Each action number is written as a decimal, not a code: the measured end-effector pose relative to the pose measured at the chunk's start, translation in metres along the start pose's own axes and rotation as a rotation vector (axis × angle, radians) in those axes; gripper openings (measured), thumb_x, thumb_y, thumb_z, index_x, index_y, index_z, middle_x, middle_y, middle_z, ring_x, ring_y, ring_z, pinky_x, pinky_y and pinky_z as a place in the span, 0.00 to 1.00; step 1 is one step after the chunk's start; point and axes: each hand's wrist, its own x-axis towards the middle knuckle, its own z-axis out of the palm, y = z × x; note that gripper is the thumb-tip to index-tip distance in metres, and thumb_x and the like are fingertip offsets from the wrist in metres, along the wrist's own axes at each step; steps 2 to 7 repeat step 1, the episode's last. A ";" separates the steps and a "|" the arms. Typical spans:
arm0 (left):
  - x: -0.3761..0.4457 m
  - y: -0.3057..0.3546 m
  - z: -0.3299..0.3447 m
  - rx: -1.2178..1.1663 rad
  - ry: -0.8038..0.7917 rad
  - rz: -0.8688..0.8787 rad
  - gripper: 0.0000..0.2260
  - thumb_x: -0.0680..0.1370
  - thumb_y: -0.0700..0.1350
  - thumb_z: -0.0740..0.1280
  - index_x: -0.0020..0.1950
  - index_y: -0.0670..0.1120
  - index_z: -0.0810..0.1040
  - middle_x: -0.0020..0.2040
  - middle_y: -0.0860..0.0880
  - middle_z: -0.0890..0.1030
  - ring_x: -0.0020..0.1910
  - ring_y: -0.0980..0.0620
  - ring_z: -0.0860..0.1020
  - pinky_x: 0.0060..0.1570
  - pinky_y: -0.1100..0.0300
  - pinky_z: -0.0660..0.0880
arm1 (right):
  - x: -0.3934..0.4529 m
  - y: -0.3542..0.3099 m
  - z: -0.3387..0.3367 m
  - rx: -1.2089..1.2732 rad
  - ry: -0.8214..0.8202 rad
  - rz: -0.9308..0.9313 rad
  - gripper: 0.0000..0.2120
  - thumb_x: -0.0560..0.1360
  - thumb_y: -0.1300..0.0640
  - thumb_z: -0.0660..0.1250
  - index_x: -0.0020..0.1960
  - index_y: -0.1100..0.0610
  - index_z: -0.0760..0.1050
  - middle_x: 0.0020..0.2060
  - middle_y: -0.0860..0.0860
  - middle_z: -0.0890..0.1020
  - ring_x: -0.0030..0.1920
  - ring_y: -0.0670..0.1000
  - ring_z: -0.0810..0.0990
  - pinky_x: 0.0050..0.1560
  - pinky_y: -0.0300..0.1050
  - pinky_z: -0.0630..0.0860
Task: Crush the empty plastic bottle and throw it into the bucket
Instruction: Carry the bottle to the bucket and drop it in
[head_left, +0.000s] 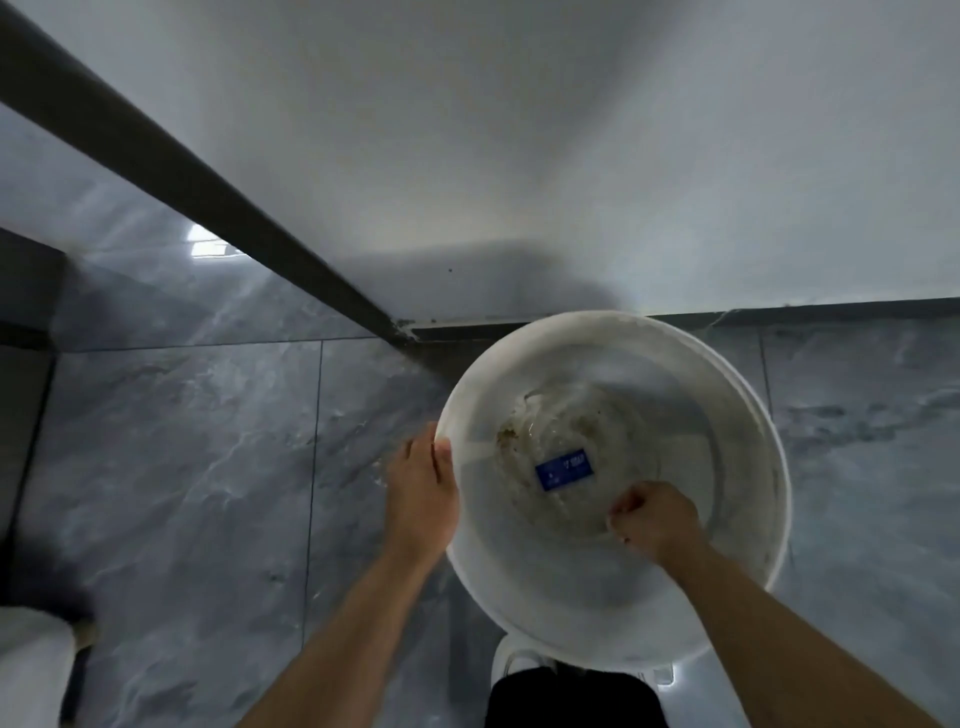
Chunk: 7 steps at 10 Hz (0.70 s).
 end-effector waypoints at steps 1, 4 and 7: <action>-0.011 0.014 -0.026 0.035 0.007 -0.049 0.13 0.79 0.42 0.55 0.35 0.43 0.69 0.34 0.47 0.72 0.36 0.49 0.71 0.28 0.67 0.63 | -0.043 -0.006 -0.026 0.131 0.000 -0.045 0.13 0.71 0.65 0.67 0.30 0.56 0.74 0.35 0.59 0.80 0.42 0.56 0.79 0.51 0.52 0.78; -0.011 0.014 -0.026 0.035 0.007 -0.049 0.13 0.79 0.42 0.55 0.35 0.43 0.69 0.34 0.47 0.72 0.36 0.49 0.71 0.28 0.67 0.63 | -0.043 -0.006 -0.026 0.131 0.000 -0.045 0.13 0.71 0.65 0.67 0.30 0.56 0.74 0.35 0.59 0.80 0.42 0.56 0.79 0.51 0.52 0.78; -0.011 0.014 -0.026 0.035 0.007 -0.049 0.13 0.79 0.42 0.55 0.35 0.43 0.69 0.34 0.47 0.72 0.36 0.49 0.71 0.28 0.67 0.63 | -0.043 -0.006 -0.026 0.131 0.000 -0.045 0.13 0.71 0.65 0.67 0.30 0.56 0.74 0.35 0.59 0.80 0.42 0.56 0.79 0.51 0.52 0.78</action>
